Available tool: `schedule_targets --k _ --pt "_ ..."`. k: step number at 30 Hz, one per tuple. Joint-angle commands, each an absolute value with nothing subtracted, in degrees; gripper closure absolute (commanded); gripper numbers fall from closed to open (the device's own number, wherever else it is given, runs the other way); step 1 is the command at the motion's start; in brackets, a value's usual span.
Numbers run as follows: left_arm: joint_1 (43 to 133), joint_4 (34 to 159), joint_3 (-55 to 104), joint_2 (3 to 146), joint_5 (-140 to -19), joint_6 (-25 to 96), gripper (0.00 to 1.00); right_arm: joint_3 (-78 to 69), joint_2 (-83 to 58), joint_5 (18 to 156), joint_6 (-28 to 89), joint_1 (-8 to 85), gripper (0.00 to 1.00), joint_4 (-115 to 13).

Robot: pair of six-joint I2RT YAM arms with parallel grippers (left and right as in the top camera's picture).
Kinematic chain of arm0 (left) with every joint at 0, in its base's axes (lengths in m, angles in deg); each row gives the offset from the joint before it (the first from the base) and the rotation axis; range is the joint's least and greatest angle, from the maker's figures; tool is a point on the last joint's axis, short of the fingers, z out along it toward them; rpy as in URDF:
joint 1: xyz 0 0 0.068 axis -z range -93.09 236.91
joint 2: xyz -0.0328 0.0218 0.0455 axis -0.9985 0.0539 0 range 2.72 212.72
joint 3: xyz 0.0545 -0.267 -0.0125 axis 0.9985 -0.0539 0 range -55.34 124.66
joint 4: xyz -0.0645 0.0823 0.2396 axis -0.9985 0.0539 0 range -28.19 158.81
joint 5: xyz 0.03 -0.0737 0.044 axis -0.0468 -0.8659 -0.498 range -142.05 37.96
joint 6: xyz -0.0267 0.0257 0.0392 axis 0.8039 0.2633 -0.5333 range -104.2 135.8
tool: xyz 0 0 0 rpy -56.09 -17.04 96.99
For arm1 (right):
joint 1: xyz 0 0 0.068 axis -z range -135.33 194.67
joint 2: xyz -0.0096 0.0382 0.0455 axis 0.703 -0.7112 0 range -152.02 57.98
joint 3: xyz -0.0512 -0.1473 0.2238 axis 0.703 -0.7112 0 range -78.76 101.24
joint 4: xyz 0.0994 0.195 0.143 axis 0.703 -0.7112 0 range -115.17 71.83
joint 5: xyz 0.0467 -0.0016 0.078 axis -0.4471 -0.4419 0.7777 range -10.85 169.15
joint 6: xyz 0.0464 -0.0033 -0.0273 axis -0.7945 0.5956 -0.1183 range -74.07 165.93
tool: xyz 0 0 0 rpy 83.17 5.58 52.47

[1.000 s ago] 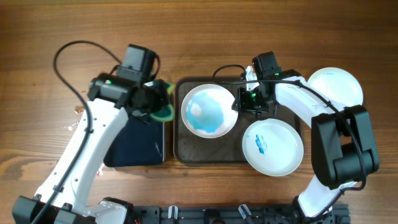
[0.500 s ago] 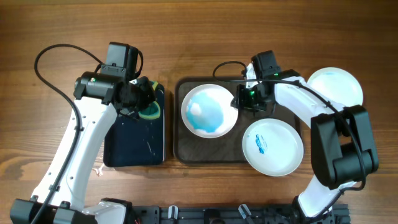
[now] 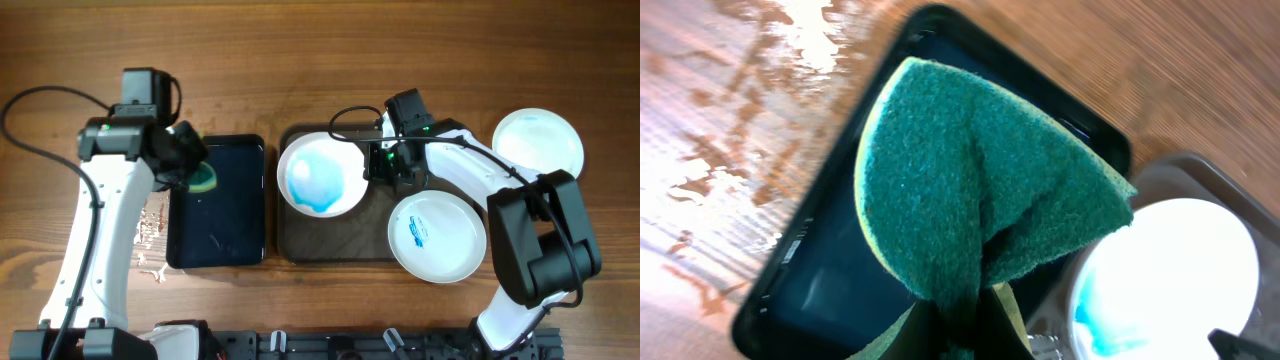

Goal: Clean dirty plates on tray and stack at the side
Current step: 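Lift the plate with the right gripper and tilt it over the water tray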

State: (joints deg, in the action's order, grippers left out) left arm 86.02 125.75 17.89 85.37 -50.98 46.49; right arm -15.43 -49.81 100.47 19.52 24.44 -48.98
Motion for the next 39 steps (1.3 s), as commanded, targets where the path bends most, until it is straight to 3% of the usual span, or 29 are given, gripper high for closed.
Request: schedule_targets --k 1,8,16,28,39 --pt "81.8 126.3 17.9 84.5 -50.0 44.9 0.96 -15.9 -50.4 98.9 18.1 24.0 0.95 -48.6" --pt "74.6 126.1 17.9 84.5 -50.0 43.2 0.96 -15.2 -41.9 95.8 24.1 22.8 0.95 -49.2" --pt "71.6 125.8 17.9 84.5 -50.0 43.2 0.96 -5.7 -34.8 82.9 28.0 13.5 0.95 -54.0" --pt "70.0 124.2 17.9 85.7 -49.4 43.0 0.96 16.1 -50.0 79.9 30.9 7.1 0.95 -59.7" --pt "65.2 124.0 17.9 85.7 -49.4 43.0 0.96 22.7 -56.9 56.6 34.7 -7.0 0.95 -62.6"
